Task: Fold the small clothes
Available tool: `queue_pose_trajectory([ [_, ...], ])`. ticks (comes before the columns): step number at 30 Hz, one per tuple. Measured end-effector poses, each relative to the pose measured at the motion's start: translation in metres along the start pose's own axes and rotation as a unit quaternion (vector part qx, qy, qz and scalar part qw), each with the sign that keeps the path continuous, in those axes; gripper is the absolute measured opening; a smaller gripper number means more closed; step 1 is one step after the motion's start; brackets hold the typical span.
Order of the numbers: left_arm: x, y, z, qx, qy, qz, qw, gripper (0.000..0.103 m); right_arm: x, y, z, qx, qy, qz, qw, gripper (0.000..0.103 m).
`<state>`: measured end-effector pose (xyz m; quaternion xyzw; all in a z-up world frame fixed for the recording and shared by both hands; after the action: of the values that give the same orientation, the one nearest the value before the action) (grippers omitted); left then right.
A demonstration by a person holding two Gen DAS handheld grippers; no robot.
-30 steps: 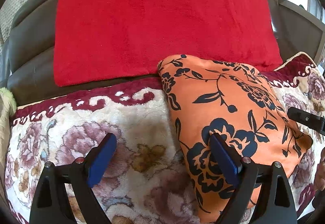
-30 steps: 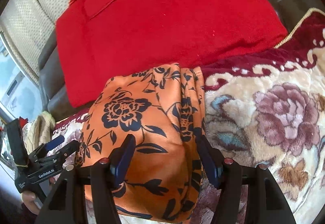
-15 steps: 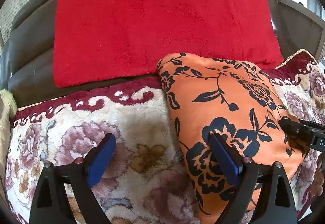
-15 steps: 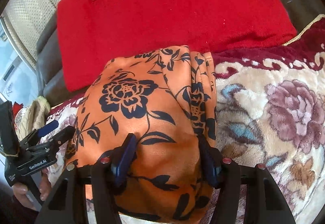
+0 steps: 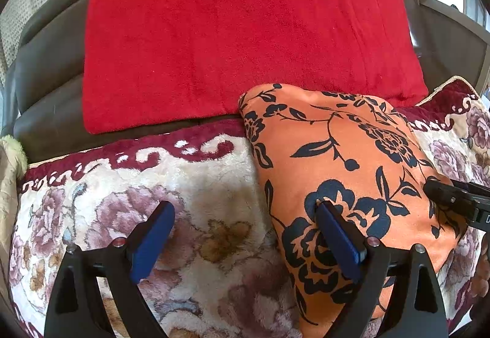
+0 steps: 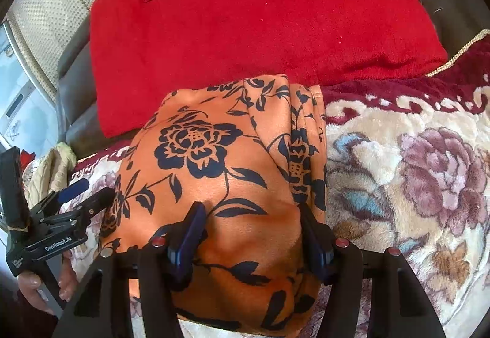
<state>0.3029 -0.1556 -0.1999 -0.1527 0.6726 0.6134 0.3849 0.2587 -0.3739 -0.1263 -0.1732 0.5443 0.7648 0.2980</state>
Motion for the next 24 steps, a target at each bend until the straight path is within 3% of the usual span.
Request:
queue_pose_trajectory([
  [7,-0.003,0.007,0.005,-0.005,0.006,-0.011,0.9999,0.094,-0.002,0.018,0.003,-0.004,0.006,-0.03,1.0,0.064],
  [12,-0.005,0.004,0.018,0.011,0.039,-0.001,0.9992,0.094,-0.01,0.027,-0.015,-0.002,-0.034,-0.057,0.998,0.064],
  [16,-0.001,-0.008,0.026,0.071,0.077,0.039,0.9938,0.094,-0.014,0.022,-0.039,0.0,-0.091,-0.045,0.995,0.064],
  [19,0.002,-0.015,0.029,0.138,0.111,0.064,0.9821,0.094,-0.014,0.017,-0.056,-0.014,-0.136,-0.031,0.99,0.065],
  [21,0.003,-0.017,0.031,0.154,0.126,0.071,0.9774,0.094,-0.011,0.011,-0.066,-0.035,-0.168,-0.014,0.985,0.065],
  [24,0.004,-0.019,0.03,0.152,0.123,0.073,0.978,0.094,-0.007,0.004,-0.077,-0.058,-0.204,0.004,0.977,0.066],
])
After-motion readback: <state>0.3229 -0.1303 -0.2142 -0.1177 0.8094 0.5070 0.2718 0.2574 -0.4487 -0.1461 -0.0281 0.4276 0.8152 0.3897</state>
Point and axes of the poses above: each gripper's, at about its wrist camera, not at the fingertips, and y roughly against the way its jaws point, z to its left, x to its underside, the point moved 2 cm from there along -y, roughly the way its jaws point, and after that the axes turned 3 degrees about -z, right-handed, at the moved point
